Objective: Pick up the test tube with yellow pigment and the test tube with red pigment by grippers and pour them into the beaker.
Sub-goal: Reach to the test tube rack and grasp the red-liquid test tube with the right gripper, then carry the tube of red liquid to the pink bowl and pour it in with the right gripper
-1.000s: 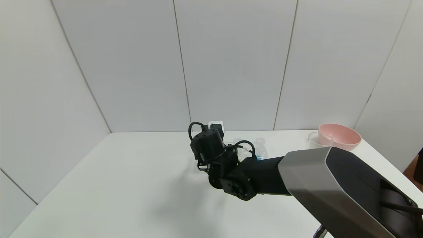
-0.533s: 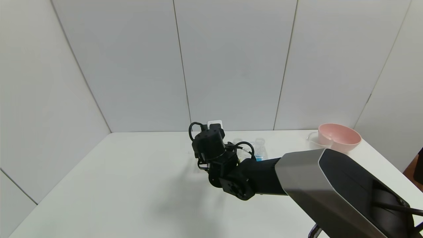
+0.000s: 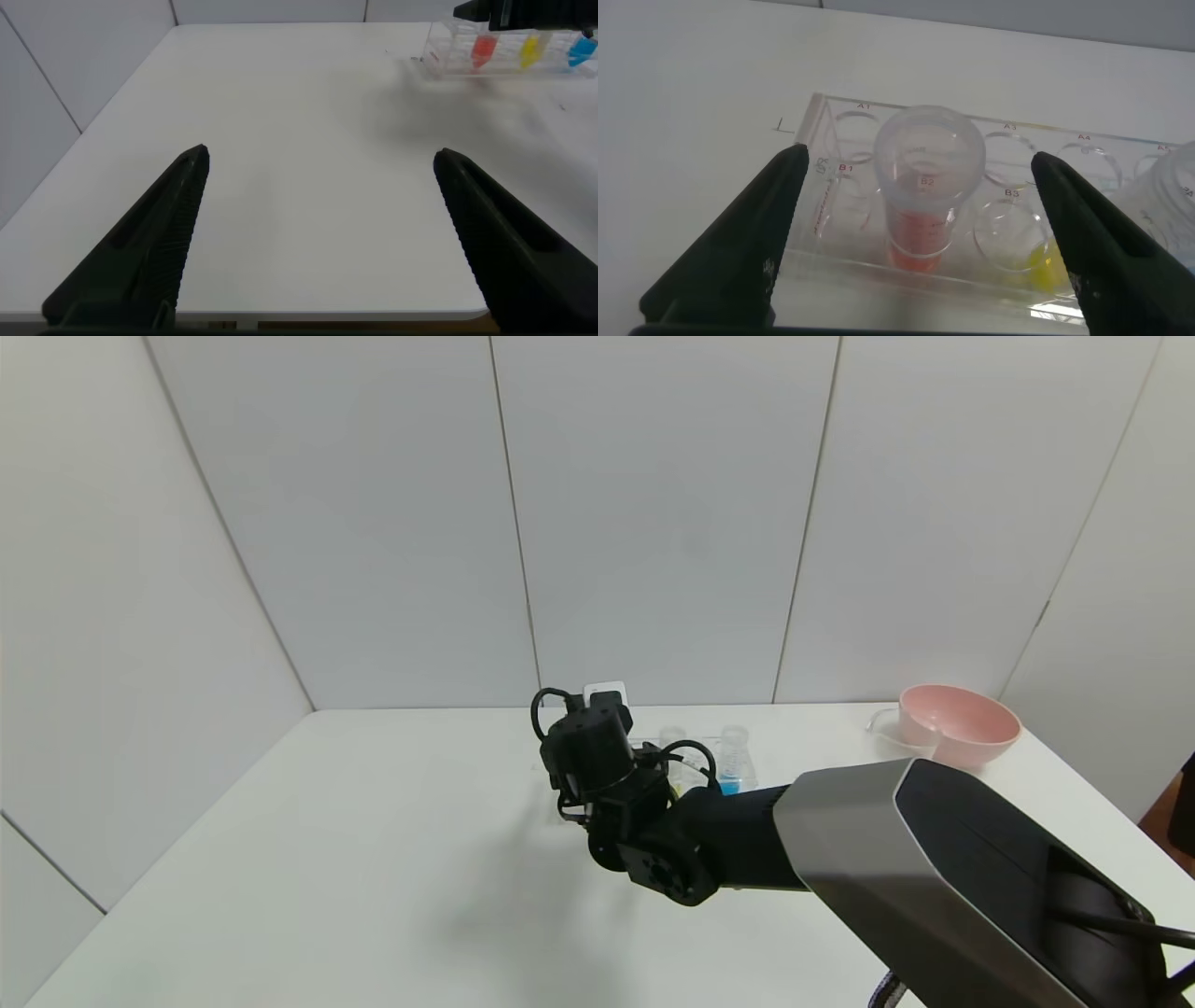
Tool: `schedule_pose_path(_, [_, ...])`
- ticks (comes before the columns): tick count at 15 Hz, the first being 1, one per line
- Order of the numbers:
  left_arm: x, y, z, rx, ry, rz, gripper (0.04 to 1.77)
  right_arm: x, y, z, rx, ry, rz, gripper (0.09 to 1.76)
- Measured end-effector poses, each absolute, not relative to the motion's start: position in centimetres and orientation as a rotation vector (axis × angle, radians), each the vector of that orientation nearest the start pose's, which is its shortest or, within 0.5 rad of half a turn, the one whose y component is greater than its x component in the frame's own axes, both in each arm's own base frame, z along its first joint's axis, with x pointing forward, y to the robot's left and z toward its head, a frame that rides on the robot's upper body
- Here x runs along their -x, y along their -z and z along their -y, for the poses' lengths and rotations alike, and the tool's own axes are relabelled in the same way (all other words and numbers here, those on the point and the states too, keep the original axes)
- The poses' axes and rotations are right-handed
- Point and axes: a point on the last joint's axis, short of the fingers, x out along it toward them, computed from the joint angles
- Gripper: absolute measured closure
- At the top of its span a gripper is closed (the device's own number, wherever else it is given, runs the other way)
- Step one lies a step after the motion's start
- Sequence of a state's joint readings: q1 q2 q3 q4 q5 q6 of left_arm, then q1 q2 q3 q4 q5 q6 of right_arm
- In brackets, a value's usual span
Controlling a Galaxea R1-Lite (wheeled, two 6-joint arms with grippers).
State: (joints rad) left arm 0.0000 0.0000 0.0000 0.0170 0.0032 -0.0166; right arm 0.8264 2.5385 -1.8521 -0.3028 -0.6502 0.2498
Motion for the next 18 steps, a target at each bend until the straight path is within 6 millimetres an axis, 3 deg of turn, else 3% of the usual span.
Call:
schedule_pose_path(1, [2.28, -7.37, -0.01, 0.017, -0.003, -0.017, 0.09, -36.25, -8.09, -37.37, 0.020, -0.138, -0.303, 0.21])
schedule_pose_path(4, [2.28, -7.37, -0.01, 0.017, -0.003, -0.017, 0.09, -36.15, -8.10, -37.23, 0.030, -0.140, -0.302, 0.70])
schedule_pose_path(7, [2.28, -7.37, -0.01, 0.016, -0.003, -0.017, 0.09, -36.02, -8.44, -37.14, 0.028, -0.141, -0.301, 1.03])
schedule_pose_path(9, [2.28, -7.37, -0.01, 0.017, -0.003, -0.017, 0.09, -35.96, -8.65, -37.06, 0.027, -0.141, -0.299, 1.35])
schedule_pose_path(18, [2.28, -7.37, -0.01, 0.017, -0.003, -0.017, 0.09, -35.65, -8.91, -36.85, 0.032, -0.129, -0.297, 1.35])
